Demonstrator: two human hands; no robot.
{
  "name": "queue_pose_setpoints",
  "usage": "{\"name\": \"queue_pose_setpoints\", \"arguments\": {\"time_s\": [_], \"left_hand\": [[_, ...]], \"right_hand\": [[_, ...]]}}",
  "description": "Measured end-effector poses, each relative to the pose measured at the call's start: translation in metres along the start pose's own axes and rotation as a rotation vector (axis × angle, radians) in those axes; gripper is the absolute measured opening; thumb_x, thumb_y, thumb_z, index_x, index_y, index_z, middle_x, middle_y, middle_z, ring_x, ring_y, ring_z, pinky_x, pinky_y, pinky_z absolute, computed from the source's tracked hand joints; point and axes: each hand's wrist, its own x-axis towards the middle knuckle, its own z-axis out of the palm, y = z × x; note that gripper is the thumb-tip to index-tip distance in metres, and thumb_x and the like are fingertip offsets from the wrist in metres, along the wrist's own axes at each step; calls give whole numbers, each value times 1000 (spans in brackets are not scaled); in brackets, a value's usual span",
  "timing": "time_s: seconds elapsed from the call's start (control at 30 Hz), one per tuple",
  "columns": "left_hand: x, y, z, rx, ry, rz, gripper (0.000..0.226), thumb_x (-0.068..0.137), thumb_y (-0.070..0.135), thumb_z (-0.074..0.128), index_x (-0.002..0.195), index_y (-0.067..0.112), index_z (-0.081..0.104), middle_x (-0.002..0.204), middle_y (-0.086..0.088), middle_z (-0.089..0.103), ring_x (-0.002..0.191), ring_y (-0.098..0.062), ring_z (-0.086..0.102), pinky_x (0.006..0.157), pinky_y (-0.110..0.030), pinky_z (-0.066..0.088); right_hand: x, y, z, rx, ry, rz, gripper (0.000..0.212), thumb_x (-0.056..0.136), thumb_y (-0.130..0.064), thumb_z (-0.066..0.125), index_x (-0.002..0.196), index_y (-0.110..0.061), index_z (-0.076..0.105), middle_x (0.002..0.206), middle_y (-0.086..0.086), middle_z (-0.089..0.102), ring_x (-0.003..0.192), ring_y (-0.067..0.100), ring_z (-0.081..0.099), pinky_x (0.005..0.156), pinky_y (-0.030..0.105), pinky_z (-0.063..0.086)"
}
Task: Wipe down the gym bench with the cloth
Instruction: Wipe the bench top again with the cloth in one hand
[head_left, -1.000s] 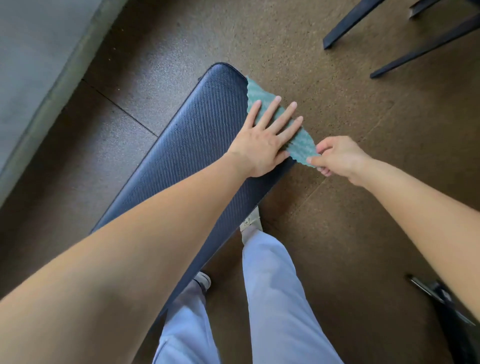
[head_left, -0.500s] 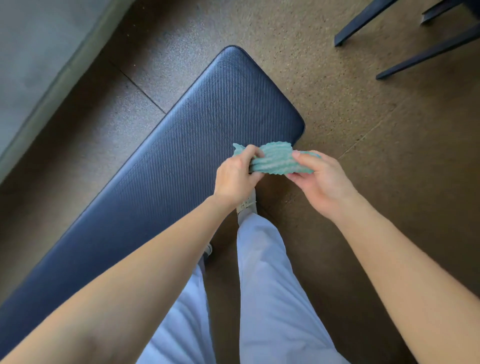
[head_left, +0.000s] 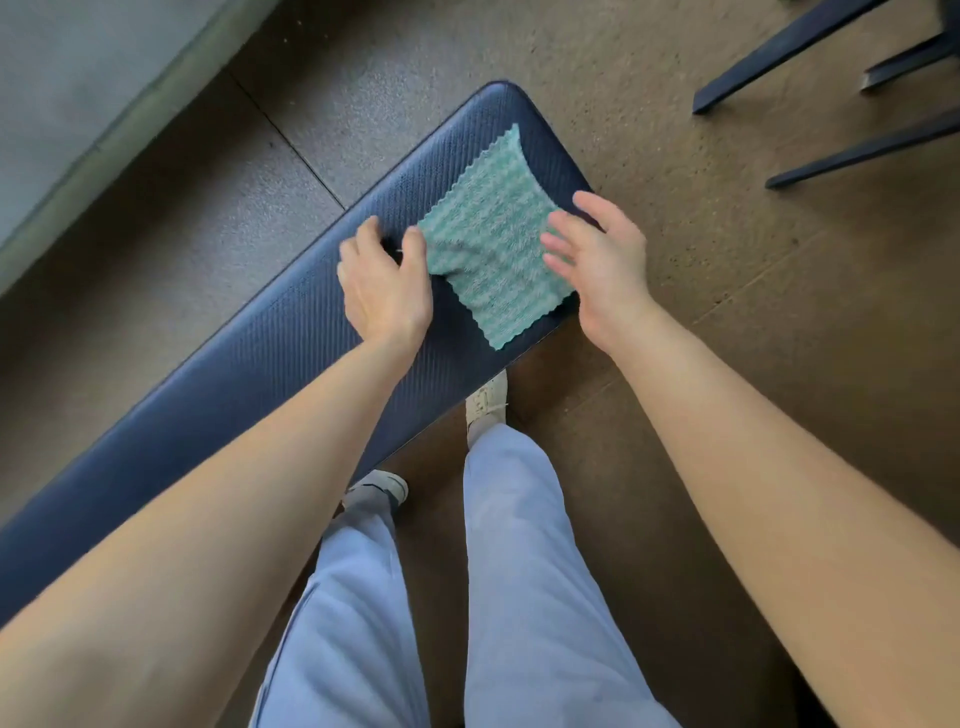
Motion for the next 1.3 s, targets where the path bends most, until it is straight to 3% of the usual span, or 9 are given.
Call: {"name": "queue_pose_setpoints", "arguments": {"time_s": [0.1,0.17,0.27,0.37,0.43,0.77,1.0,1.17,1.3], "left_hand": [[-13,-8,10,108,138,384,38,96,33,50,127,15,62,123,-7,59,114,-27,53,93,-41,45],[-23,-12,22,134,84,698,30,97,20,53,122,9,66,119,-12,62,109,-31,56,91,-44,48],[-23,-23,47,372,-120,913,47,102,19,50,146,0,50,151,-21,49,141,-39,45,114,-51,39],[-7,-30,59,611,-198,804,72,108,40,35,162,-1,11,170,-23,6,159,-36,4,129,-50,12],[9,-29,58,660,-194,787,82,106,54,28,162,0,1,171,-21,-3,159,-33,-4,130,-48,4],[72,20,46,728,-126,815,84,104,61,16,163,4,-1,171,-21,-4,159,-35,-4,129,-51,2],[10,-24,63,746,-183,924,82,104,56,20,163,4,0,170,-24,-4,158,-40,-4,127,-55,7],[-39,-63,65,721,-270,970,80,105,53,30,164,5,3,171,-21,-1,159,-38,-3,128,-55,7],[-44,-92,33,606,-154,755,82,99,45,46,164,7,13,171,-19,6,158,-40,3,128,-57,5]], "right_hand": [[9,28,6,-581,-18,-401,39,90,-10,66,128,-11,65,125,4,68,110,13,66,102,39,54],[19,51,0,-872,-117,-648,36,90,-8,63,127,-7,65,134,11,62,125,24,58,110,44,46],[38,68,-6,-1119,-293,-811,48,98,-9,57,145,-4,51,161,13,37,152,29,30,125,41,26],[59,68,-7,-1409,-368,-870,65,105,-26,47,161,-8,20,172,9,8,159,24,2,129,45,15],[74,58,-5,-1559,-347,-893,70,106,-39,40,163,-12,9,172,10,-1,159,26,-4,129,45,9],[122,-4,27,-1707,-279,-901,73,104,-52,24,163,-20,-4,171,15,-11,158,31,-9,128,48,1],[72,60,-19,-1790,-206,-827,75,106,-51,23,162,-13,-8,169,21,-11,157,35,-10,128,53,1],[19,113,-42,-1722,-169,-730,79,103,-49,40,164,-16,3,170,21,-2,157,40,-4,125,60,5],[28,107,-13,-1747,-209,-828,80,97,-73,29,163,-36,3,171,13,-3,154,51,-4,119,73,3]]}}
